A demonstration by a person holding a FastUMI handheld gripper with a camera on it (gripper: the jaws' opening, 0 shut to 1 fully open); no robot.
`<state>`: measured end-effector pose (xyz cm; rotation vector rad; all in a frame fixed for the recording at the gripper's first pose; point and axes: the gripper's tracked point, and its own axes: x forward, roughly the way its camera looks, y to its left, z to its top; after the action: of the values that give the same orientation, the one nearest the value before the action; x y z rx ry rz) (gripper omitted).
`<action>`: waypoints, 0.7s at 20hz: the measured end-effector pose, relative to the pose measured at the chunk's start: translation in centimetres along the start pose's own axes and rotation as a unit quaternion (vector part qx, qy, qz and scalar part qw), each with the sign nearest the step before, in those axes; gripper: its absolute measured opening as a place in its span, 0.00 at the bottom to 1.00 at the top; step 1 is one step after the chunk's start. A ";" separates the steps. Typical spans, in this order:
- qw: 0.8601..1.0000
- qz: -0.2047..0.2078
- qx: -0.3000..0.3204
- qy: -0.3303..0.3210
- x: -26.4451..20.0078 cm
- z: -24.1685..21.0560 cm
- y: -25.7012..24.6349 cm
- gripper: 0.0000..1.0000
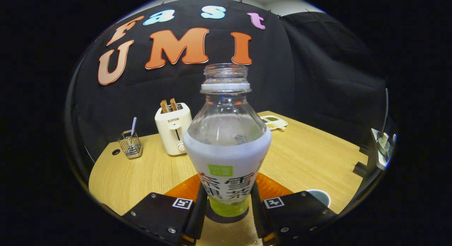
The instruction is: Take the bottle from table, then pour the juice into the cup, finally place the bottle on the coaster
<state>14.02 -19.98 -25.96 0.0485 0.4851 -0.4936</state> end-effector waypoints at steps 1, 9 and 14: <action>1.000 -0.003 -0.007 0.002 0.5 -0.4 -0.1 0.58; 1.000 -0.006 -0.026 0.012 1.2 -2.5 0.3 0.63; 1.000 -0.009 -0.028 0.001 1.1 -2.5 0.0 0.67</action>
<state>13.80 -20.05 -28.68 -0.0093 0.5024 -0.4970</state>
